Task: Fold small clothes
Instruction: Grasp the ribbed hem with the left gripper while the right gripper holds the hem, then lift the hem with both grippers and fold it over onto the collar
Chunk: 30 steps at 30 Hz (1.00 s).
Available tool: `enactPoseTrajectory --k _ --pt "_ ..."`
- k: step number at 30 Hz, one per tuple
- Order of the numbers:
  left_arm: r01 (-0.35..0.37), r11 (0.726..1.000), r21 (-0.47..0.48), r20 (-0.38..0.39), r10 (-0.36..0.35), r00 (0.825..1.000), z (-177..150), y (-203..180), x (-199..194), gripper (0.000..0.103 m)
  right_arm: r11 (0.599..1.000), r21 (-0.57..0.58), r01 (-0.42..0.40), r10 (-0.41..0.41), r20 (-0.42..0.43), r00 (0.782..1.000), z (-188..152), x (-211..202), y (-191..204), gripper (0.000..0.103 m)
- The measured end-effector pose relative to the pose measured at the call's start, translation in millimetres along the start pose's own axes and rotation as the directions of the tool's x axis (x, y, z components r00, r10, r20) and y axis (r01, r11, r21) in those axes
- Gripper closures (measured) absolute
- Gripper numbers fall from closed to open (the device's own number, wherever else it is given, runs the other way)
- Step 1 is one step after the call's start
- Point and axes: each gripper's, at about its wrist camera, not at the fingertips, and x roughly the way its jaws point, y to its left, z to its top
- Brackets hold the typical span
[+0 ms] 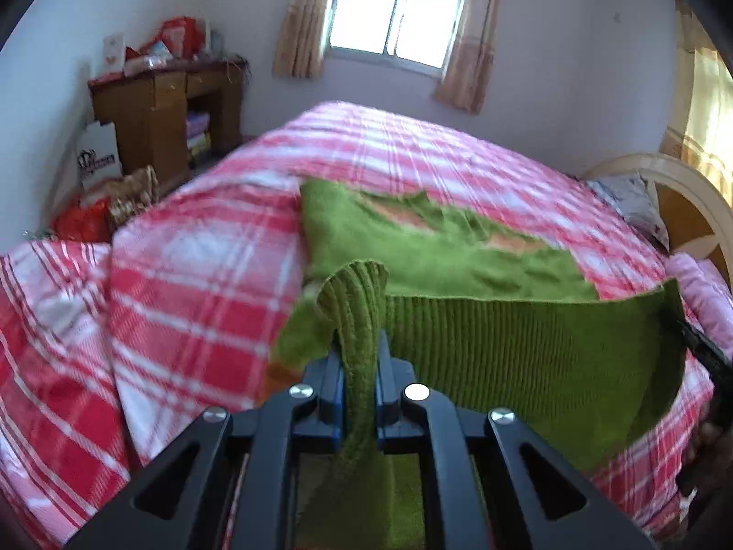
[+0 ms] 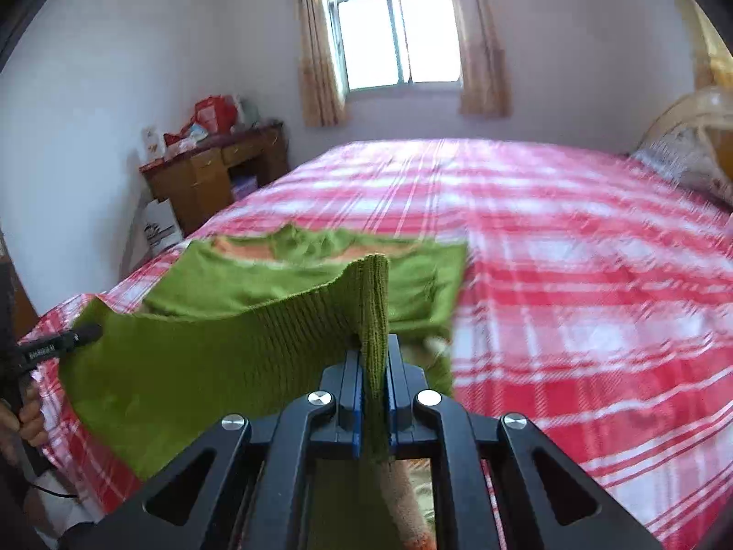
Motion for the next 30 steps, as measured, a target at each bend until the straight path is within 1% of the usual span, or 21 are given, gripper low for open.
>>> enactPoseTrajectory --k 2,6,11,14,17,22,25,28,30 --pt "-0.001 1.0 -0.003 0.021 0.001 1.0 11.0 -2.1 1.0 0.093 1.0 -0.016 0.027 -0.026 0.036 0.999 8.1 -4.2 4.6 0.096" --pt "-0.034 0.999 0.011 0.055 0.033 0.998 30.2 -7.8 10.4 0.093 0.996 -0.041 0.084 -0.08 0.084 0.993 24.7 -0.4 13.8 0.096" --pt "-0.057 0.998 0.0 0.06 0.057 0.997 52.0 -8.5 33.5 0.093 0.993 -0.04 0.113 -0.109 0.088 0.99 44.3 16.5 13.9 0.096" --pt "-0.059 0.998 -0.015 0.055 0.06 0.997 63.3 -7.9 46.6 0.093 0.99 -0.053 0.129 -0.124 0.093 0.988 58.5 30.8 11.9 0.096" --pt "-0.068 0.997 -0.027 0.047 0.069 0.996 76.1 -7.6 63.6 0.093 0.987 -0.063 0.151 -0.145 0.089 0.985 72.4 50.8 10.0 0.096" --pt "-0.056 0.998 -0.042 0.011 0.056 0.998 102.9 -8.7 103.1 0.093 0.987 -0.044 0.155 -0.153 0.051 0.987 96.3 99.5 -5.3 0.096" --pt "-0.07 0.996 -0.05 0.011 0.071 0.997 115.5 -8.2 123.9 0.093 0.987 -0.025 0.16 -0.159 0.021 0.987 106.8 132.1 -14.8 0.096" --pt "-0.087 0.994 -0.059 0.011 0.088 0.996 125.2 -8.8 147.5 0.093 0.982 -0.032 0.188 -0.188 0.008 0.982 114.6 163.0 -19.7 0.096" --pt "-0.105 0.993 -0.059 -0.005 0.105 0.994 128.5 -9.7 167.9 0.093 0.978 -0.031 0.207 -0.207 -0.01 0.978 117.7 188.0 -24.4 0.096"
